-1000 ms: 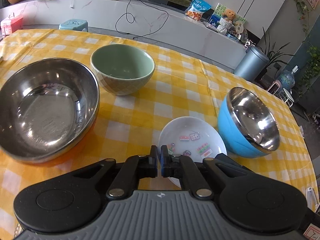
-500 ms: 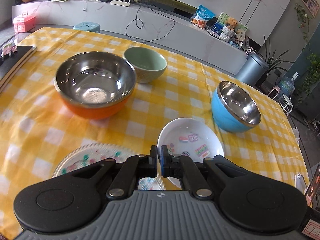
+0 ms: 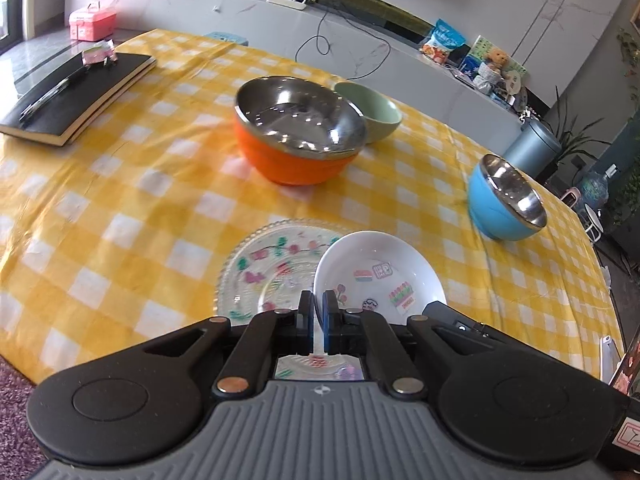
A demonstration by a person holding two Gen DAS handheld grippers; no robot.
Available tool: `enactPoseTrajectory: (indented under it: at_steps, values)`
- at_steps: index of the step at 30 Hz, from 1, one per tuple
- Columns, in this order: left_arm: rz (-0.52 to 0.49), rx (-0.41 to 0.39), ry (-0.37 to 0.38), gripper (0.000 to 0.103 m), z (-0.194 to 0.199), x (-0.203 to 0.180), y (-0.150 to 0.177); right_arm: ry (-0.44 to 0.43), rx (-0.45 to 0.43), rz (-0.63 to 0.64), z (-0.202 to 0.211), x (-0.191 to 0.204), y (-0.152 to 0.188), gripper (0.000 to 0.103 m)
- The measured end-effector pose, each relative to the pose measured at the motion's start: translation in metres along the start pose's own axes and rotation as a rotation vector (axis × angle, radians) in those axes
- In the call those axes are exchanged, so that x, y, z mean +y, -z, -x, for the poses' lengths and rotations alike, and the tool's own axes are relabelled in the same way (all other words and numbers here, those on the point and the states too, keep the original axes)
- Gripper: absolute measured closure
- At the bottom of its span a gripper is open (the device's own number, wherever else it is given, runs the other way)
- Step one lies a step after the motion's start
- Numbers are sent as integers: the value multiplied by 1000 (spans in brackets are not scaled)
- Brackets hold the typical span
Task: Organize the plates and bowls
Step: 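Carry the white saucer with both grippers and lower it onto the glass plate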
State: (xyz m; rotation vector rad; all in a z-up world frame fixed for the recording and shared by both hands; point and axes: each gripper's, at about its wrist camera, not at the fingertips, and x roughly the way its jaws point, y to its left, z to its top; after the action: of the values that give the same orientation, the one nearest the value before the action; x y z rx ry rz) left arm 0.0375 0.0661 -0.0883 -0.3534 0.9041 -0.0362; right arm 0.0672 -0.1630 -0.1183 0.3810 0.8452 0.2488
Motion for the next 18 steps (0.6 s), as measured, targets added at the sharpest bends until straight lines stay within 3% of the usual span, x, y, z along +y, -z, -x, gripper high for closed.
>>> enactPoseTrajectory:
  at_steps: [18]
  values:
    - [11,52,-43,99,-14,30,9,22,78,62,-32,23,12,102]
